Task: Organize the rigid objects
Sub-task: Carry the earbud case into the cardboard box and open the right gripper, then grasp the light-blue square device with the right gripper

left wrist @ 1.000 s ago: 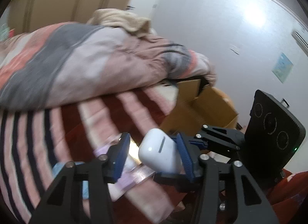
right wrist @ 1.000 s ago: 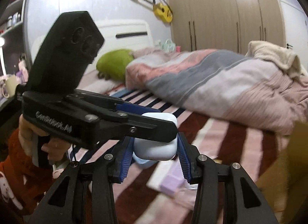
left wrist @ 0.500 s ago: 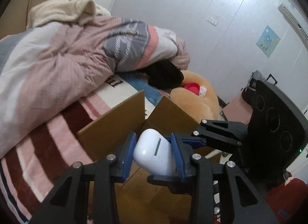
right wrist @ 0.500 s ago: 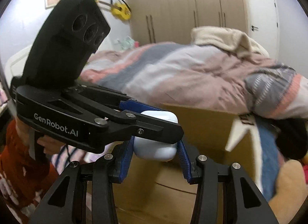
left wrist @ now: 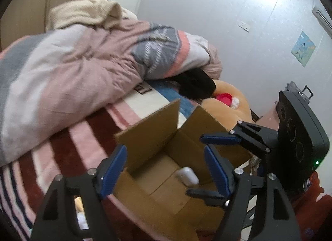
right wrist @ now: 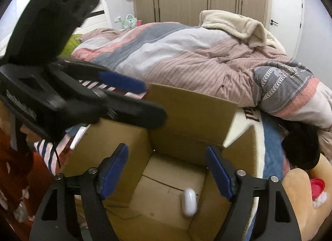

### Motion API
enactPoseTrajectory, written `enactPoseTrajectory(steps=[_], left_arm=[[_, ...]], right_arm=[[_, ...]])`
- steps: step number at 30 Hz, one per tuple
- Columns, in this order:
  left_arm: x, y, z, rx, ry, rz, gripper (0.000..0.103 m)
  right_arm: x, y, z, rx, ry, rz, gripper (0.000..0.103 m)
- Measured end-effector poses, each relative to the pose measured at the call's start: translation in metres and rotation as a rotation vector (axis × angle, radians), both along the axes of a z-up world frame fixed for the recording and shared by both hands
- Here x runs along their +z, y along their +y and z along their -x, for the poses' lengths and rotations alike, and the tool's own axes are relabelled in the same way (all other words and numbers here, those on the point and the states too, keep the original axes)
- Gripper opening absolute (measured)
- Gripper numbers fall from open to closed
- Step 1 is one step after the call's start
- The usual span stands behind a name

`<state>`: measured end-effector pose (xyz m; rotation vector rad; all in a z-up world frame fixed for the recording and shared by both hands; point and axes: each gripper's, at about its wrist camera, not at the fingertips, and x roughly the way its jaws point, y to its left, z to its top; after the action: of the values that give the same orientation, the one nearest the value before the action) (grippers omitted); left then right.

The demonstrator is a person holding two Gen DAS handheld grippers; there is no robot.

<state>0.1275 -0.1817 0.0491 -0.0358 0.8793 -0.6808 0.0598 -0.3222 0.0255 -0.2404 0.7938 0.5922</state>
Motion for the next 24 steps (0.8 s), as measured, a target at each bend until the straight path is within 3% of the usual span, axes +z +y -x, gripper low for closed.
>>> enactPoseTrajectory(steps=[2,4,7,11,14,19,24], left_arm=[[0.009,0.017,0.009,0.029,-0.028,-0.003,0.075],[0.019,0.041,0.021,0.078,-0.058,-0.016,0.075],[0.028,0.078,0.039,0.150,-0.103,-0.046,0.086],[0.031,0.143,0.070,0.262,-0.138,-0.067,0.086],[0.023,0.192,0.090,0.344,-0.149,-0.068,0.087],[-0.007,0.266,0.117,0.449,-0.128,-0.048,0.089],[-0.050,0.315,0.132,0.521,-0.094,-0.047,0.089]], right_arm=[[0.005,0.006,0.006,0.010,-0.030,0.002,0.087],[0.013,0.018,0.017,0.036,-0.079,0.012,0.101],[0.023,0.045,0.032,0.096,-0.125,-0.005,0.103],[0.031,0.095,0.050,0.178,-0.143,-0.008,0.103],[0.028,0.140,0.058,0.280,-0.080,-0.059,0.103],[-0.007,0.223,0.065,0.435,0.009,-0.066,0.102],[-0.068,0.294,0.059,0.582,0.020,0.042,0.102]])
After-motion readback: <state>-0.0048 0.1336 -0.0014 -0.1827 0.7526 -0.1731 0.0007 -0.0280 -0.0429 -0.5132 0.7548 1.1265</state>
